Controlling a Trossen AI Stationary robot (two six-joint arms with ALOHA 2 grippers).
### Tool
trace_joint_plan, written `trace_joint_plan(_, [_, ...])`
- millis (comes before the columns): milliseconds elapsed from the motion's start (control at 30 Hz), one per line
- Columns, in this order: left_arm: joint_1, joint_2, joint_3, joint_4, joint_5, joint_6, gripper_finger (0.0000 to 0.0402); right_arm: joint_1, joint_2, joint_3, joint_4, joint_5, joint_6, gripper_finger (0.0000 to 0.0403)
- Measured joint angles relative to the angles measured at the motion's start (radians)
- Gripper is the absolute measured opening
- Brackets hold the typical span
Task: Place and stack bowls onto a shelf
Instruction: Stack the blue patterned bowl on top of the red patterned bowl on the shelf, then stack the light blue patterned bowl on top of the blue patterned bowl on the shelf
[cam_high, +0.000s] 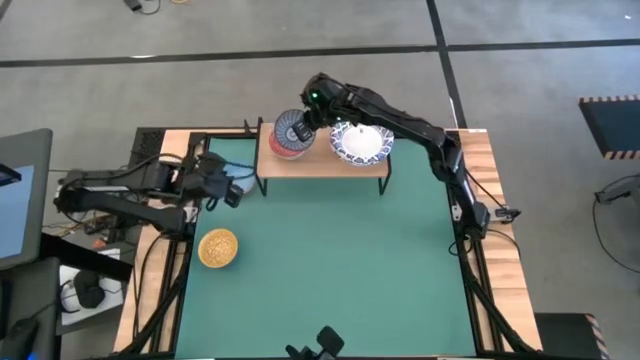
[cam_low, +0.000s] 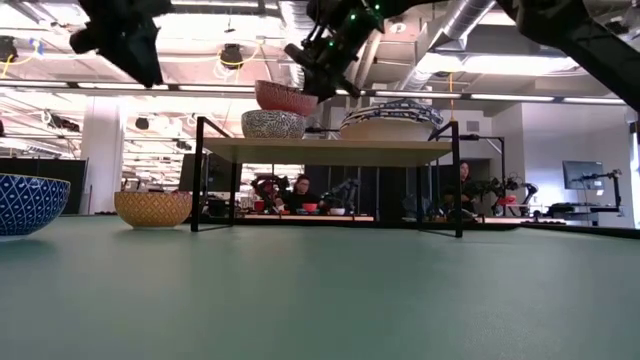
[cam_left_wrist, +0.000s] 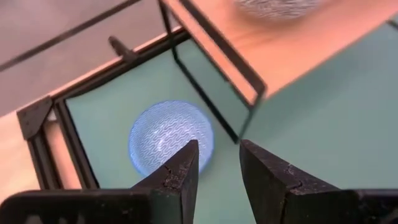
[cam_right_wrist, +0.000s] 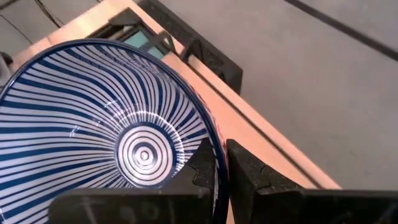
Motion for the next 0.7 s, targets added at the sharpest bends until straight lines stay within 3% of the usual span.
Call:
trace_joint_plan(367, [0.257,0.024,-0.058,0.110,0.089,0.046,0.0102,-0.010,0.035,0.001,0.011,-0.054,-0.052,0.0065])
trace_joint_plan(500, [0.310,0.041,-0.058,0.119,0.092,0.041,0.0102,-0.013,0.033,0.002,0.021,-0.071,-0.064,0.0107])
trace_joint_plan(700, [0.346,0.054,-0.058,0.121,0.091,0.019,0.0102,-0.014,0.030,0.003,0.069,-0.071,-0.073,0.0203])
